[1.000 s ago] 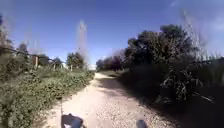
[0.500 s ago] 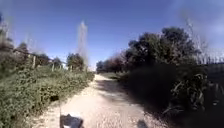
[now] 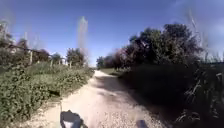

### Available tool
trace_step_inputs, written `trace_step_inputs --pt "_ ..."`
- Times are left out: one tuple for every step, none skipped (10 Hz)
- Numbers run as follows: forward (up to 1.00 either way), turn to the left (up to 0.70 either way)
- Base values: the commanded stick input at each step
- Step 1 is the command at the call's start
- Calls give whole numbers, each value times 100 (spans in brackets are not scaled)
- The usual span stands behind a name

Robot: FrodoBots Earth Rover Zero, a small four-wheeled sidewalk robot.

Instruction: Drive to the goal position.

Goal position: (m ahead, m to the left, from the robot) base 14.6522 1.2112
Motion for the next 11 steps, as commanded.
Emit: trace_step_inputs --pt "50 0" --pt "50 0" --pt "50 0" --pt "50 0" --pt "50 0" --pt "50 0" --pt "50 0" --pt "50 0" --pt "50 0" --pt "50 0" --pt "50 0"
